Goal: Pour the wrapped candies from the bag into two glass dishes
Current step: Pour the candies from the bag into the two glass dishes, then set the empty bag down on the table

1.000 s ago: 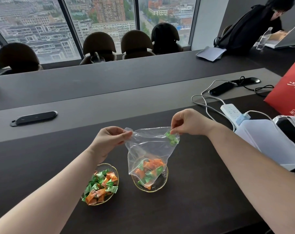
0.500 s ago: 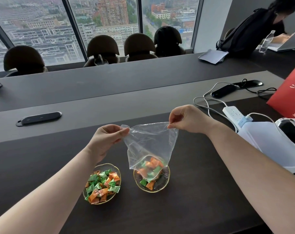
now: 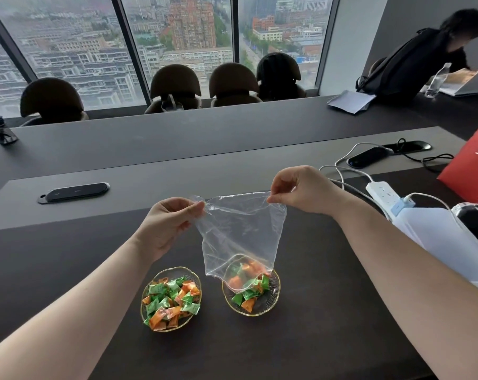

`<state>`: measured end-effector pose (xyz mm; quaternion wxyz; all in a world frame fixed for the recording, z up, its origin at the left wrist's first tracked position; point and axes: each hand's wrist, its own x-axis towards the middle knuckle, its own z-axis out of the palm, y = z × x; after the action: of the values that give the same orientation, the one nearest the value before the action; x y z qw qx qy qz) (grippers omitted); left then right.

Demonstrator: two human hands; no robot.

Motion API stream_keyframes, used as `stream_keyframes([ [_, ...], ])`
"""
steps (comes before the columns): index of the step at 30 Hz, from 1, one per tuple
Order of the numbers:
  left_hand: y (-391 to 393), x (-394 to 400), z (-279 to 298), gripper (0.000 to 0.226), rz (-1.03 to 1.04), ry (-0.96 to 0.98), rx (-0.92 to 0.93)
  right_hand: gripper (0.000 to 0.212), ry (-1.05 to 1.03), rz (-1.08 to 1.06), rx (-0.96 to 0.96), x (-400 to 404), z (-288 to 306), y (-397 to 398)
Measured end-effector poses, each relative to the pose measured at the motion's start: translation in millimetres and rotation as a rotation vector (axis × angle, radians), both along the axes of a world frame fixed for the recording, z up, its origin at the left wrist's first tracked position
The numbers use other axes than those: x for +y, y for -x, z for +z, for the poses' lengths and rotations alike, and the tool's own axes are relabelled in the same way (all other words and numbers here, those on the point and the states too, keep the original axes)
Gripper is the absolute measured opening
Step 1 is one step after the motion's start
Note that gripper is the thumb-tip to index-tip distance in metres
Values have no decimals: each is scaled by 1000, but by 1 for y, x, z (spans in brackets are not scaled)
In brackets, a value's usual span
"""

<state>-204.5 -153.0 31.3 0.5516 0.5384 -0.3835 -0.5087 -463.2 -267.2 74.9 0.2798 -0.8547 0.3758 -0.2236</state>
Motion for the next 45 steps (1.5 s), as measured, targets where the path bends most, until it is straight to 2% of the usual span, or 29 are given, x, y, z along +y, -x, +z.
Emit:
stream_keyframes([
  [5,-33,11,16,48,109,38,19,10,-10,-3,-147,2,10,-39],
  [9,-73,27,26,44,244,31,-5,9,-157,72,-258,8,14,-93],
  [14,-126,50,24,19,446,-40,-63,17,-344,178,-299,21,2,-170],
  [19,-193,72,17,16,581,-110,-133,16,-550,204,-347,38,-15,-246],
  [23,-246,79,11,16,621,-182,-164,7,-630,193,-291,45,-34,-302],
  [31,-318,70,-54,14,611,-350,-240,6,-512,158,-60,29,-107,-388],
  [43,-368,50,-152,11,595,-487,-225,4,-491,76,91,2,-207,-441],
  [45,-369,47,-159,25,610,-528,-272,11,-506,76,98,-3,-215,-442],
])
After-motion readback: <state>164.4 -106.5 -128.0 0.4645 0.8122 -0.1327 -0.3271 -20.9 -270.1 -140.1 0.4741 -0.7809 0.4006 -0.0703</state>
